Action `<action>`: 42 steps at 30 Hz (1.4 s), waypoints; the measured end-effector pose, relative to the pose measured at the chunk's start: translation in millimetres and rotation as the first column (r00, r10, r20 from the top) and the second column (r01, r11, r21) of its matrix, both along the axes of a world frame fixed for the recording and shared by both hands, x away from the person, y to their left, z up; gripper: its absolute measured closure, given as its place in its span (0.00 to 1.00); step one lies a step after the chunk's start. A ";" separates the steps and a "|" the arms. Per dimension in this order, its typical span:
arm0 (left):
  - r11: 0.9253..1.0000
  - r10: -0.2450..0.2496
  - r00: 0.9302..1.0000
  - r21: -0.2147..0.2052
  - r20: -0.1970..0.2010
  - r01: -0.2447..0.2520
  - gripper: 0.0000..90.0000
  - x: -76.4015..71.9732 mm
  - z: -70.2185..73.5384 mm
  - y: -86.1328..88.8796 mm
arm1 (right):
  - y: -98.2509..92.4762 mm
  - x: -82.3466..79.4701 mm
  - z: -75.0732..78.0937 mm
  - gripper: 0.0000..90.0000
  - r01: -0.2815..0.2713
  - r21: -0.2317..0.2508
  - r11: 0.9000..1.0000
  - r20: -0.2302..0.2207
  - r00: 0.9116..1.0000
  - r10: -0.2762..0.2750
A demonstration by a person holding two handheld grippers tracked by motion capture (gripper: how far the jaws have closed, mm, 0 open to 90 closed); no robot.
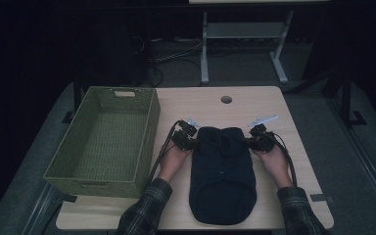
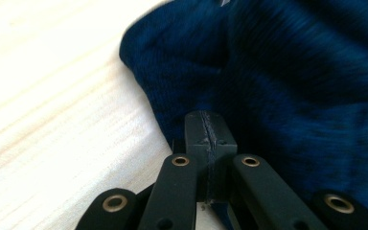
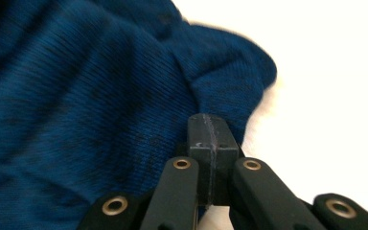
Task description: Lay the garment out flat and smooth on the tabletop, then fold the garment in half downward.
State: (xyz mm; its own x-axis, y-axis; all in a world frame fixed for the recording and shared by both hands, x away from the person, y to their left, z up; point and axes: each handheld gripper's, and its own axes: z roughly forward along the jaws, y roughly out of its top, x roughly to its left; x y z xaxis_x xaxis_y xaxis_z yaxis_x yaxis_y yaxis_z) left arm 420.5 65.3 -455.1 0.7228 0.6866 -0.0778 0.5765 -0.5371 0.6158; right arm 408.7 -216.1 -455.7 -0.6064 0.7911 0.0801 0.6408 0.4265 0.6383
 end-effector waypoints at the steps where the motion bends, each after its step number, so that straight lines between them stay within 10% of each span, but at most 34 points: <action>1: 1.000 -0.008 1.000 0.014 -0.001 0.008 1.00 0.8 -2.1 -0.1 | 1.2 1.4 -2.4 1.00 0.003 -0.024 1.000 -0.004 1.000 -0.003; 18: 0.998 -0.027 0.999 0.049 0.022 0.026 1.00 -15.4 -1.7 10.0 | -4.0 -14.0 -3.4 1.00 0.034 -0.126 0.991 0.010 0.999 -0.033; 30: 0.999 -0.052 0.999 0.008 -0.010 0.052 1.00 -25.7 -2.0 15.0 | -9.2 -29.1 -3.5 1.00 0.010 -0.079 0.997 -0.008 1.000 -0.011; 42: 0.997 -0.036 0.999 -0.061 0.005 0.036 0.74 -4.3 13.1 31.2 | -19.0 -14.2 25.9 0.74 0.008 0.039 0.999 0.020 1.000 -0.008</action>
